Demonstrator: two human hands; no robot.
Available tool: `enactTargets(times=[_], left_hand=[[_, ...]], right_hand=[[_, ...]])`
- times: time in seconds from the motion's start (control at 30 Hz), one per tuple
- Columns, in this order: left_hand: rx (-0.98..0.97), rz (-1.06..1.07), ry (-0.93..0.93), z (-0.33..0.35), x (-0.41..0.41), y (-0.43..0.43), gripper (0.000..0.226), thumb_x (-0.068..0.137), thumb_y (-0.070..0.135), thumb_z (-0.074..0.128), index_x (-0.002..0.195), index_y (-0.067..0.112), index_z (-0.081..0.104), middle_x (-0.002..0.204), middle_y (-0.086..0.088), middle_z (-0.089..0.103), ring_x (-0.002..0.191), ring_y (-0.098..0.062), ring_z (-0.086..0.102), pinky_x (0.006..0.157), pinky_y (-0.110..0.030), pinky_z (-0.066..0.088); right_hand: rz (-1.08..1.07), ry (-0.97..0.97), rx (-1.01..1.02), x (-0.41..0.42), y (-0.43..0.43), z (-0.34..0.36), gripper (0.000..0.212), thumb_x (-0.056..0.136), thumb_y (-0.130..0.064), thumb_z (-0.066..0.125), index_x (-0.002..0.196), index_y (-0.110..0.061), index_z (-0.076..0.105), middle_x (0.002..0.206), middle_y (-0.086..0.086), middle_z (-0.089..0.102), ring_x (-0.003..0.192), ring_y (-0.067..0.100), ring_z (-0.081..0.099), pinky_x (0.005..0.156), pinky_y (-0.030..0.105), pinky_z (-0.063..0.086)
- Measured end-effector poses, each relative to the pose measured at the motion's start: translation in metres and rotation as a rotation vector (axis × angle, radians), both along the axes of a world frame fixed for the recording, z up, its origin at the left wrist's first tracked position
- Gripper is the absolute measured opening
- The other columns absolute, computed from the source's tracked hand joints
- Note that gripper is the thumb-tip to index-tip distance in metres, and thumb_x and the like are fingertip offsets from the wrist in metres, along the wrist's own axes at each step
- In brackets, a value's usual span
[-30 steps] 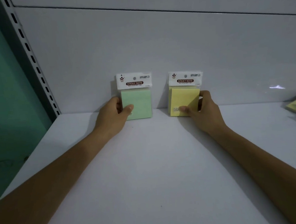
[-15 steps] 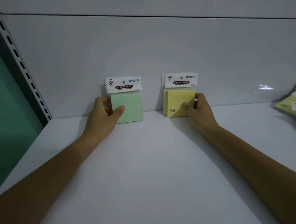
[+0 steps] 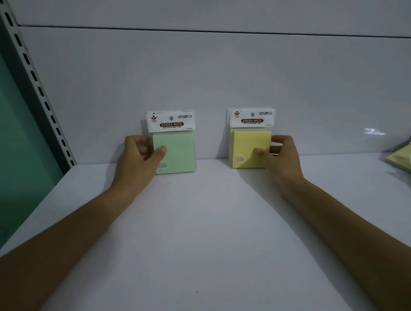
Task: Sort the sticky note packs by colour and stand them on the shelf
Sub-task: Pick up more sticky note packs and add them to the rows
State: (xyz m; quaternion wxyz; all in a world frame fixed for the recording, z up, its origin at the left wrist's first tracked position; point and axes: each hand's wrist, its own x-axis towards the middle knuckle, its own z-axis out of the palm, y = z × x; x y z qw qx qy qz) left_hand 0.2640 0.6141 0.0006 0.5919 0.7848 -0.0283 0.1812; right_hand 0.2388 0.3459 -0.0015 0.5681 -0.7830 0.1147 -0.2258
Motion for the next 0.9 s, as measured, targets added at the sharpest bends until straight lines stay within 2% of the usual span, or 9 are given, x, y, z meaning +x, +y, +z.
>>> enactTargets(times=[0.07,0.13,0.3,0.47,0.53,0.73,0.8,0.9], left_hand=[[-0.024,0.026,-0.025,-0.001,0.002,0.001,0.035,0.087,0.023,0.064,0.114,0.016,0.043,0.089,0.005,0.060,0.079,-0.009,0.060,0.056,-0.013,0.050],[-0.020,0.034,-0.030,-0.001,0.003,0.001,0.032,0.087,0.023,0.064,0.111,0.017,0.044,0.086,0.006,0.060,0.074,-0.005,0.059,0.050,-0.007,0.046],[-0.013,0.022,-0.018,-0.003,0.006,0.001,0.024,0.087,0.023,0.064,0.102,0.016,0.047,0.091,-0.003,0.062,0.084,-0.021,0.063,0.072,-0.032,0.051],[0.013,0.021,-0.008,0.000,0.003,0.001,0.021,0.086,0.026,0.064,0.099,0.019,0.049,0.082,0.010,0.058,0.085,-0.020,0.063,0.080,-0.037,0.053],[-0.007,0.023,-0.017,0.001,0.002,0.002,0.020,0.086,0.026,0.064,0.098,0.019,0.051,0.083,0.010,0.058,0.086,-0.020,0.063,0.081,-0.038,0.053],[-0.056,0.080,-0.074,0.001,0.001,0.003,0.022,0.087,0.022,0.061,0.105,0.016,0.050,0.104,0.000,0.062,0.088,-0.016,0.059,0.077,-0.031,0.047],[-0.066,0.079,-0.065,0.000,0.004,0.004,0.025,0.085,0.025,0.062,0.106,0.017,0.050,0.105,-0.001,0.063,0.090,-0.017,0.060,0.080,-0.034,0.049],[-0.074,0.082,-0.051,-0.001,0.007,0.004,0.028,0.084,0.030,0.064,0.105,0.018,0.050,0.105,-0.002,0.065,0.091,-0.019,0.062,0.081,-0.034,0.049]], right_hand=[[-0.015,-0.019,0.008,0.001,-0.003,-0.001,0.036,0.087,-0.016,0.063,0.118,-0.015,0.046,0.106,0.003,0.060,0.097,0.021,0.059,0.081,0.033,0.047],[-0.023,-0.027,-0.011,0.002,-0.003,-0.003,0.034,0.087,-0.016,0.063,0.116,-0.015,0.047,0.105,0.004,0.061,0.096,0.022,0.060,0.081,0.033,0.047],[-0.057,-0.033,-0.080,-0.001,0.001,-0.003,0.035,0.087,-0.019,0.063,0.118,-0.016,0.048,0.100,0.005,0.064,0.091,0.021,0.060,0.076,0.031,0.043],[-0.067,-0.017,-0.147,-0.011,0.008,0.002,0.035,0.086,-0.024,0.065,0.118,-0.018,0.051,0.098,0.002,0.062,0.088,0.019,0.061,0.075,0.029,0.043],[-0.079,0.001,-0.171,-0.012,0.009,0.003,0.035,0.087,-0.025,0.064,0.118,-0.018,0.051,0.099,0.002,0.062,0.088,0.019,0.060,0.074,0.028,0.042],[-0.134,0.026,-0.195,-0.014,0.014,0.006,0.035,0.086,-0.025,0.066,0.118,-0.019,0.053,0.096,0.001,0.063,0.087,0.016,0.058,0.067,0.021,0.040],[-0.150,0.022,-0.176,-0.016,0.016,0.006,0.039,0.083,-0.023,0.068,0.118,-0.019,0.052,0.100,0.003,0.065,0.090,0.017,0.060,0.072,0.022,0.042],[-0.183,0.035,-0.083,-0.024,0.020,0.010,0.052,0.082,-0.018,0.066,0.128,-0.016,0.042,0.118,0.008,0.059,0.106,0.020,0.057,0.088,0.031,0.045]])
